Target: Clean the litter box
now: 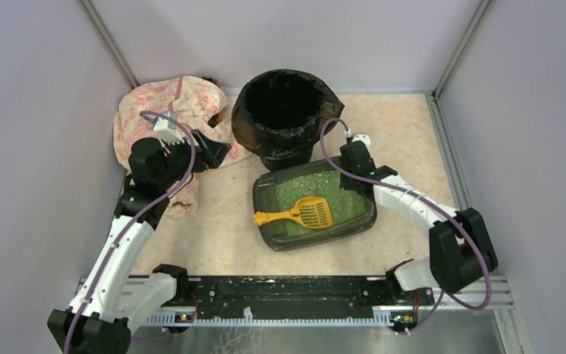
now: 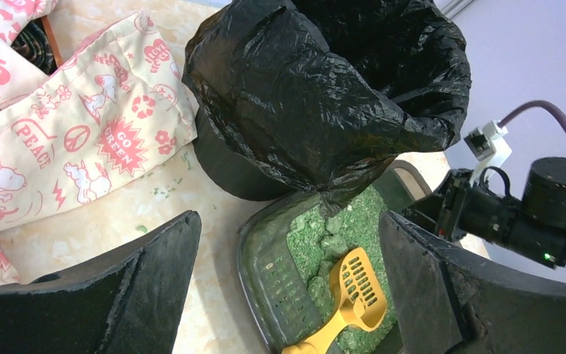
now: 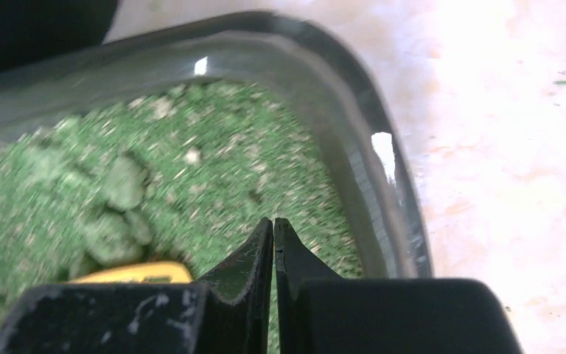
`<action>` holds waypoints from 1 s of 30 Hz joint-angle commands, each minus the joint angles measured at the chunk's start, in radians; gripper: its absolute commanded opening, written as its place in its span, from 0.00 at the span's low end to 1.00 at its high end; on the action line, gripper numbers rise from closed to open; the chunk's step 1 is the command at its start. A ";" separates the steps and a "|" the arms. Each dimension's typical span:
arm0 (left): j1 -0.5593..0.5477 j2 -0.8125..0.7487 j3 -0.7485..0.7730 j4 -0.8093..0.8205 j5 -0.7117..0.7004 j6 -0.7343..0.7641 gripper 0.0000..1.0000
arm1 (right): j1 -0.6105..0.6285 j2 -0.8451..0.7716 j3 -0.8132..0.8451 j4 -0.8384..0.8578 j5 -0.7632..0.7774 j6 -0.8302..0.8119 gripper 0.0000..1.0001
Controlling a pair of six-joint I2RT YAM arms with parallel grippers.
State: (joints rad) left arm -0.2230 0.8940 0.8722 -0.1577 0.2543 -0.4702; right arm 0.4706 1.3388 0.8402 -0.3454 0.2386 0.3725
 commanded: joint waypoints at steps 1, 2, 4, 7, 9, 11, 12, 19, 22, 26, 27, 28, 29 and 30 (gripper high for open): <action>-0.007 0.001 -0.015 0.010 0.013 -0.018 0.96 | -0.078 0.065 0.088 0.043 0.151 0.079 0.04; -0.007 0.004 -0.015 0.011 0.023 -0.018 0.96 | -0.097 0.081 0.096 0.055 0.154 0.087 0.04; -0.007 0.007 -0.012 0.013 0.049 -0.018 0.98 | -0.123 0.113 0.113 0.079 0.176 0.091 0.04; -0.009 -0.003 -0.019 0.024 0.054 -0.016 0.98 | -0.157 0.176 0.164 0.105 0.227 0.068 0.04; -0.009 -0.012 -0.024 0.030 0.057 -0.015 0.98 | -0.177 0.238 0.225 0.097 0.262 0.057 0.04; -0.009 -0.017 -0.026 0.029 0.060 -0.013 0.98 | -0.183 0.303 0.290 0.089 0.308 0.034 0.04; -0.009 -0.020 -0.027 0.029 0.061 -0.012 0.98 | -0.186 0.335 0.337 0.077 0.326 0.027 0.04; -0.010 -0.033 -0.037 0.025 0.060 -0.006 0.99 | -0.223 0.578 0.581 0.089 0.281 0.019 0.02; -0.010 -0.040 -0.043 0.024 0.072 -0.001 0.99 | -0.230 0.698 0.730 0.068 0.246 0.019 0.01; -0.010 -0.051 -0.052 0.021 0.062 -0.002 0.99 | -0.230 0.813 0.904 0.066 0.141 -0.003 0.00; -0.010 -0.055 -0.054 0.022 0.057 -0.004 0.99 | -0.231 0.831 0.935 0.057 0.109 0.001 0.00; -0.010 -0.057 -0.055 0.021 0.053 -0.002 0.99 | -0.230 0.841 0.962 0.045 0.095 0.004 0.00; -0.010 -0.061 -0.056 0.017 0.049 -0.001 0.99 | -0.230 0.839 0.972 0.038 0.089 0.007 0.00; -0.010 -0.064 -0.056 0.011 0.037 -0.001 0.99 | -0.230 0.820 0.958 0.040 0.090 0.017 0.00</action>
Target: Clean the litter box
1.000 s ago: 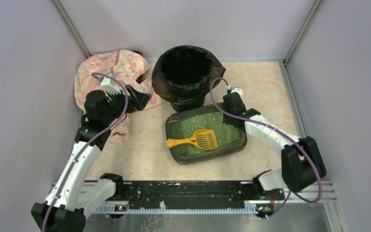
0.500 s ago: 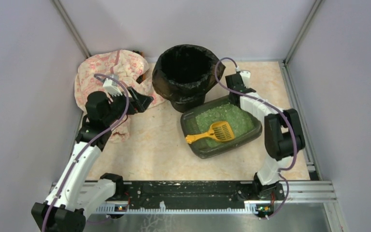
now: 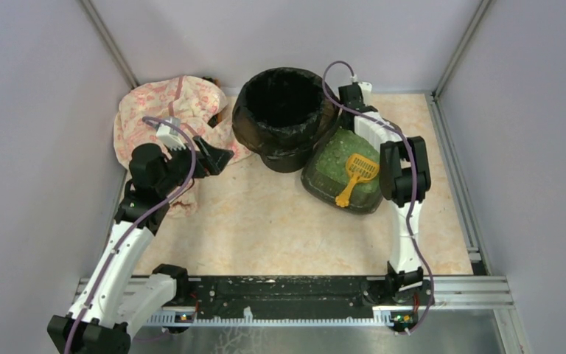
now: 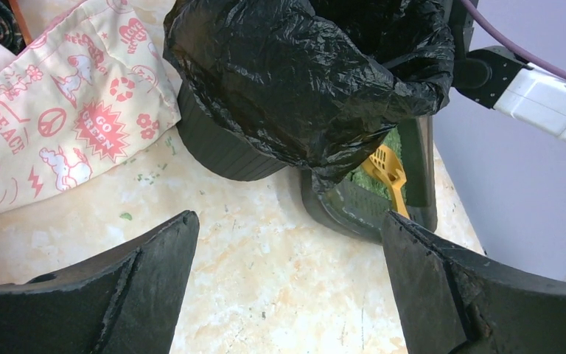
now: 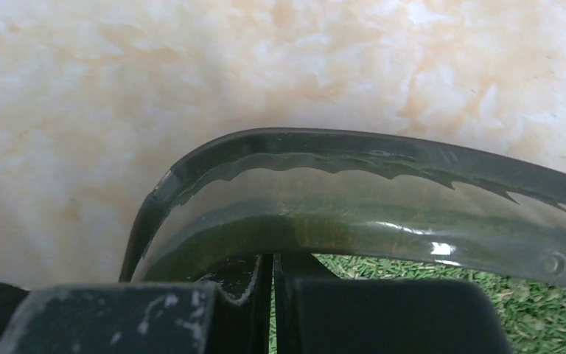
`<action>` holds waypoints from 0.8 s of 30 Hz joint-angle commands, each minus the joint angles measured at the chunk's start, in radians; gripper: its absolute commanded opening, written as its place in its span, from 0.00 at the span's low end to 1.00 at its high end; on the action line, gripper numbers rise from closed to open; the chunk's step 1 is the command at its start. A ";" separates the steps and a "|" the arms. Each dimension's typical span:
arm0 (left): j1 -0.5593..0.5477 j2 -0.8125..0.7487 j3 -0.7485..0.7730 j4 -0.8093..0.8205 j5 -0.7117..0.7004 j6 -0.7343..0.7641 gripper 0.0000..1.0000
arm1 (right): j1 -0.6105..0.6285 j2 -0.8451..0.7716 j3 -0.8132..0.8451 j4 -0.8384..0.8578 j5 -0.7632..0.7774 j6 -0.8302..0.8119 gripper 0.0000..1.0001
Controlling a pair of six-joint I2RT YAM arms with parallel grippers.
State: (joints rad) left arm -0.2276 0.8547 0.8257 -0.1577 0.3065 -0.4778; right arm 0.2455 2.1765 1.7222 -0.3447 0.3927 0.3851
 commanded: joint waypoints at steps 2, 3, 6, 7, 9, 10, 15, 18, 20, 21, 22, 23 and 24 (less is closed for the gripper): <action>-0.006 -0.034 -0.007 -0.006 -0.048 0.007 0.99 | -0.005 -0.092 -0.009 0.087 -0.054 -0.007 0.00; -0.006 -0.038 -0.007 -0.009 -0.067 0.007 0.99 | -0.005 -0.135 -0.069 0.114 -0.037 -0.008 0.00; -0.006 -0.042 -0.004 -0.011 -0.094 0.005 0.99 | -0.006 -0.298 -0.257 0.187 0.018 -0.010 0.08; -0.006 -0.042 -0.002 -0.007 -0.076 0.004 0.99 | -0.006 -0.357 -0.311 0.213 0.026 -0.013 0.13; -0.006 -0.046 0.000 0.020 -0.025 -0.013 0.99 | -0.006 -0.460 -0.408 0.243 0.029 -0.015 0.23; -0.005 -0.050 0.000 0.042 -0.005 -0.044 0.99 | -0.005 -0.506 -0.441 0.250 0.029 -0.013 0.28; -0.006 0.018 0.161 -0.023 -0.065 -0.070 0.99 | -0.006 -0.703 -0.563 0.243 0.022 0.023 0.58; -0.006 0.191 0.503 -0.331 -0.232 0.018 0.90 | -0.005 -0.804 -0.624 0.257 -0.018 0.031 0.69; -0.006 0.369 0.777 -0.529 -0.271 0.091 0.88 | -0.005 -0.867 -0.658 0.256 -0.055 0.031 0.73; -0.006 0.448 0.907 -0.599 -0.269 0.122 0.89 | -0.006 -0.895 -0.673 0.255 -0.075 0.031 0.75; -0.006 0.543 1.011 -0.653 -0.268 0.142 0.88 | -0.006 -0.922 -0.688 0.252 -0.090 0.030 0.76; -0.006 0.597 1.092 -0.686 -0.277 0.142 0.84 | -0.005 -0.946 -0.700 0.247 -0.106 0.028 0.78; -0.006 0.652 1.166 -0.708 -0.287 0.136 0.82 | -0.005 -0.974 -0.709 0.237 -0.118 0.028 0.79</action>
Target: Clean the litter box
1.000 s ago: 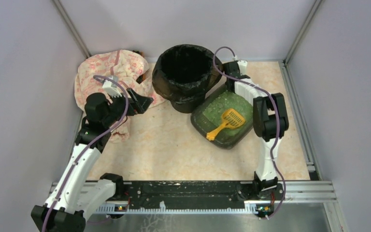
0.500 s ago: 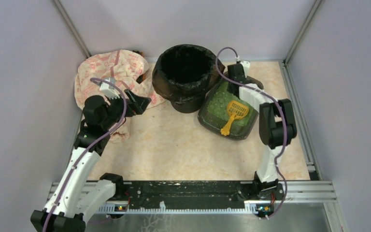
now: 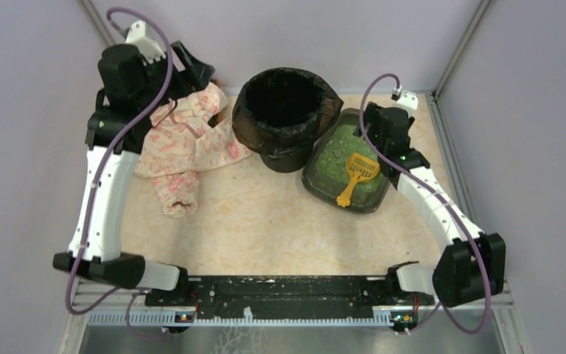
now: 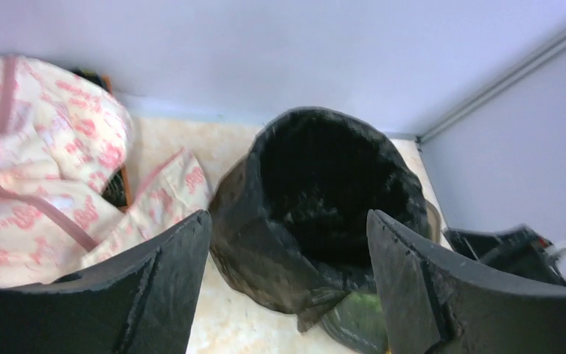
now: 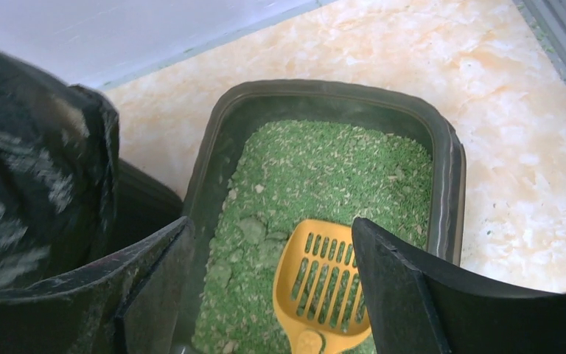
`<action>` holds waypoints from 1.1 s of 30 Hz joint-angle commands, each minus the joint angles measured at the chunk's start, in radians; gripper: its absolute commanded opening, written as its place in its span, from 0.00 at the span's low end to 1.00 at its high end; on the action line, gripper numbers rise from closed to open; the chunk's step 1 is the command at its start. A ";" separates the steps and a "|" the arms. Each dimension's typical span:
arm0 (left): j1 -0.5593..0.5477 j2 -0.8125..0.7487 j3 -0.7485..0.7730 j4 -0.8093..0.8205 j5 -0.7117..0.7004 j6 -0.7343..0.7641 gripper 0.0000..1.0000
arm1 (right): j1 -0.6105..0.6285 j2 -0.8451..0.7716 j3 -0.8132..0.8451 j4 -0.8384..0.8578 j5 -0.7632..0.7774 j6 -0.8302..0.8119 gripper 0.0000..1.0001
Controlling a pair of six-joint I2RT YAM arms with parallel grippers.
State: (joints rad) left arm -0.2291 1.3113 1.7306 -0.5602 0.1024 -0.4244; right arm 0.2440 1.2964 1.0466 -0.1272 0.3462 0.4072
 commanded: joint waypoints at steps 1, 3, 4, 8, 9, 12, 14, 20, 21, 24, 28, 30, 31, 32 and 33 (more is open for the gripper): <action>-0.004 0.245 0.320 -0.325 -0.091 0.077 0.80 | -0.004 -0.114 -0.042 0.011 -0.078 0.006 0.79; -0.004 0.336 0.423 -0.365 -0.135 0.053 0.77 | -0.003 -0.146 -0.059 -0.007 -0.094 0.003 0.80; -0.004 0.368 0.446 -0.372 -0.147 0.041 0.76 | -0.003 -0.158 -0.068 -0.018 -0.103 0.002 0.80; -0.023 0.430 0.395 -0.324 -0.140 -0.018 0.72 | -0.002 -0.214 -0.119 -0.022 -0.154 0.000 0.80; -0.038 0.438 0.372 -0.308 -0.132 -0.032 0.72 | -0.002 -0.225 -0.130 -0.022 -0.163 -0.003 0.80; -0.103 0.447 0.321 -0.250 -0.127 -0.057 0.72 | -0.002 -0.246 -0.150 -0.032 -0.172 -0.012 0.80; -0.146 0.453 0.320 -0.221 -0.133 -0.048 0.75 | -0.001 -0.253 -0.163 -0.032 -0.178 -0.016 0.80; -0.188 0.500 0.343 -0.233 -0.152 -0.029 0.76 | -0.001 -0.281 -0.187 -0.060 -0.185 -0.039 0.80; -0.192 0.510 0.341 -0.239 -0.151 -0.020 0.76 | -0.002 -0.287 -0.187 -0.067 -0.178 -0.051 0.80; -0.196 0.525 0.325 -0.247 -0.162 0.006 0.77 | -0.002 -0.298 -0.169 -0.118 -0.128 -0.087 0.80; -0.198 0.495 0.274 -0.236 -0.235 0.020 0.77 | -0.001 -0.319 -0.171 -0.124 -0.139 -0.084 0.80; -0.199 0.481 0.247 -0.219 -0.246 0.030 0.75 | -0.002 -0.321 -0.176 -0.121 -0.155 -0.077 0.80; -0.199 0.482 0.239 -0.221 -0.247 0.035 0.73 | -0.001 -0.321 -0.178 -0.120 -0.159 -0.074 0.79; -0.199 0.487 0.239 -0.227 -0.247 0.042 0.73 | -0.002 -0.321 -0.180 -0.120 -0.162 -0.070 0.79; -0.199 0.496 0.237 -0.236 -0.247 0.050 0.72 | -0.001 -0.321 -0.182 -0.121 -0.164 -0.066 0.79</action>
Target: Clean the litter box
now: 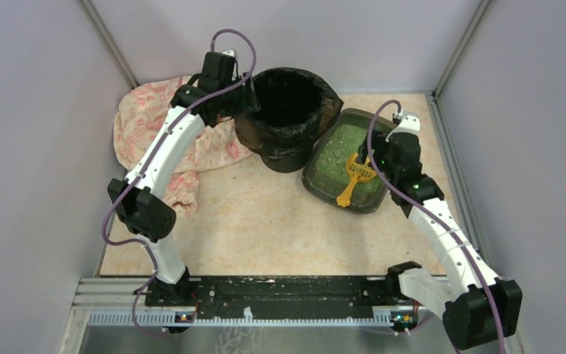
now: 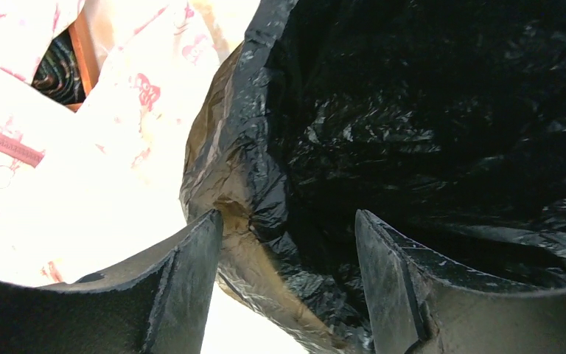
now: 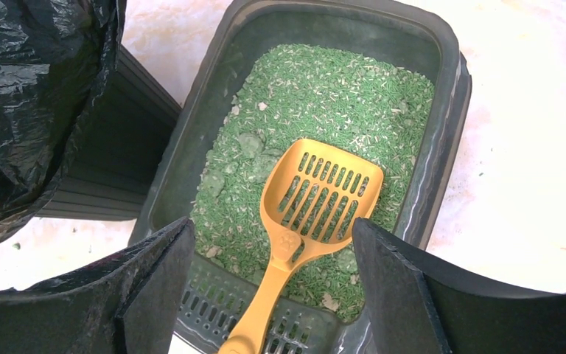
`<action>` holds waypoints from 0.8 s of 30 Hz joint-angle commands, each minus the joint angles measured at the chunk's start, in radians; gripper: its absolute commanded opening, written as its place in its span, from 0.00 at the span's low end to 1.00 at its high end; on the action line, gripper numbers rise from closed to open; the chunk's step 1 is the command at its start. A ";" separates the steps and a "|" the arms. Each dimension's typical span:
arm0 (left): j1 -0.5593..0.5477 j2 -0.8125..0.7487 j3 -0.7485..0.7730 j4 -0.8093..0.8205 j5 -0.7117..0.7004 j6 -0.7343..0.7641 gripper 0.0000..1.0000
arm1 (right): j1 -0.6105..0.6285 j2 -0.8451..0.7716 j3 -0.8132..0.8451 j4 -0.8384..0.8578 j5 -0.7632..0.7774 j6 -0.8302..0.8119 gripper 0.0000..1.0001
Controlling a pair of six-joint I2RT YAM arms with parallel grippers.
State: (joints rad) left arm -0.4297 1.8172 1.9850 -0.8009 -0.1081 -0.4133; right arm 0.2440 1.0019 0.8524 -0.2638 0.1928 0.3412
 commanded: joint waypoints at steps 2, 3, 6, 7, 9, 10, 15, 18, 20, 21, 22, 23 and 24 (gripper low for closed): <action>0.002 0.010 -0.023 -0.008 -0.032 0.054 0.70 | -0.001 -0.029 0.005 0.019 -0.014 0.004 0.78; 0.002 0.020 -0.025 -0.016 -0.030 0.059 0.64 | -0.002 -0.028 0.001 0.021 -0.016 0.007 0.78; 0.003 0.035 -0.031 -0.029 -0.030 0.065 0.44 | -0.001 -0.027 -0.016 0.030 -0.016 0.010 0.77; 0.002 0.032 -0.033 -0.027 -0.033 0.065 0.37 | -0.001 -0.024 -0.022 0.034 -0.016 0.010 0.77; 0.002 0.016 -0.040 -0.016 -0.051 0.068 0.28 | -0.002 -0.017 -0.032 0.036 -0.017 0.010 0.77; -0.001 0.005 -0.046 -0.011 -0.074 0.071 0.22 | -0.002 -0.014 -0.036 0.037 -0.015 0.009 0.77; -0.002 -0.049 -0.054 -0.013 -0.126 0.098 0.00 | -0.001 -0.004 -0.047 0.033 0.010 0.003 0.76; -0.001 -0.072 -0.046 -0.041 -0.133 0.109 0.00 | -0.001 -0.001 -0.054 0.045 -0.004 0.004 0.76; -0.001 -0.086 -0.041 -0.058 -0.138 0.114 0.00 | -0.002 0.003 -0.059 0.055 -0.021 0.010 0.76; -0.001 -0.093 -0.039 -0.068 -0.143 0.118 0.00 | -0.001 0.008 -0.061 0.058 -0.027 0.015 0.76; -0.001 -0.098 -0.036 -0.078 -0.153 0.124 0.00 | -0.002 0.010 -0.062 0.058 -0.032 0.018 0.75; 0.001 -0.102 -0.030 -0.090 -0.165 0.132 0.00 | -0.002 0.012 -0.062 0.058 -0.035 0.019 0.75; 0.000 -0.105 -0.026 -0.104 -0.181 0.139 0.00 | -0.002 0.012 -0.064 0.058 -0.036 0.021 0.75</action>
State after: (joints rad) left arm -0.4313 1.7748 1.9362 -0.8520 -0.2234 -0.3214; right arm 0.2440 1.0096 0.7887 -0.2543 0.1753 0.3447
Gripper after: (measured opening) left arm 0.041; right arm 0.757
